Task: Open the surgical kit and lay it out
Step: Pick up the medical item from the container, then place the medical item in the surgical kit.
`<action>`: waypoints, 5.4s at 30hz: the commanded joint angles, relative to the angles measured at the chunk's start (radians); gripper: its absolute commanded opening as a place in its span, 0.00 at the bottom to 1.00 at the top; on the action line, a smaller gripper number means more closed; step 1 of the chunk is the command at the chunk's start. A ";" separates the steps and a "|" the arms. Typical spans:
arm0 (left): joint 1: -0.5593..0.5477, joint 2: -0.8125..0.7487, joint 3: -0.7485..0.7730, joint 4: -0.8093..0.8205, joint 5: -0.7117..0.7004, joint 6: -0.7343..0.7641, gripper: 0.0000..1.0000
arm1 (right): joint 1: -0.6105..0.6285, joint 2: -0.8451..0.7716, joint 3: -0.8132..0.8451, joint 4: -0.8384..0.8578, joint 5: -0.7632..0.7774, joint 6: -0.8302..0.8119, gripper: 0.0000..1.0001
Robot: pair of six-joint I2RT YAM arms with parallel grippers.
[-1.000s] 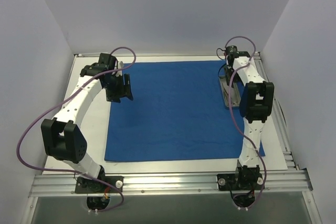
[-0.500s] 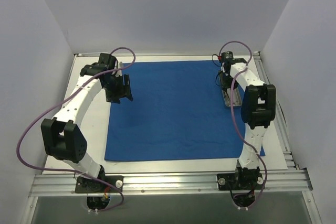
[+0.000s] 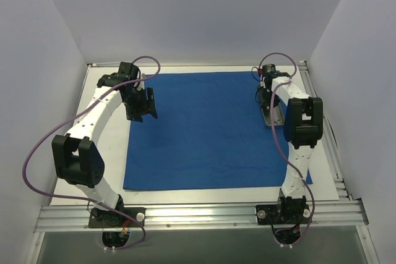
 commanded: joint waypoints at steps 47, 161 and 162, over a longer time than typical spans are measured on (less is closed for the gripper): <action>-0.049 -0.190 -0.148 0.686 0.683 -0.225 0.63 | 0.236 -0.493 -0.475 1.064 -1.317 0.768 0.00; 0.012 0.659 0.579 -0.040 -0.240 0.161 0.02 | 0.196 -0.452 -0.151 -0.160 -0.576 0.086 0.54; 0.014 0.667 0.582 -0.039 -0.237 0.157 0.02 | 0.196 -0.446 -0.150 -0.160 -0.575 0.086 0.54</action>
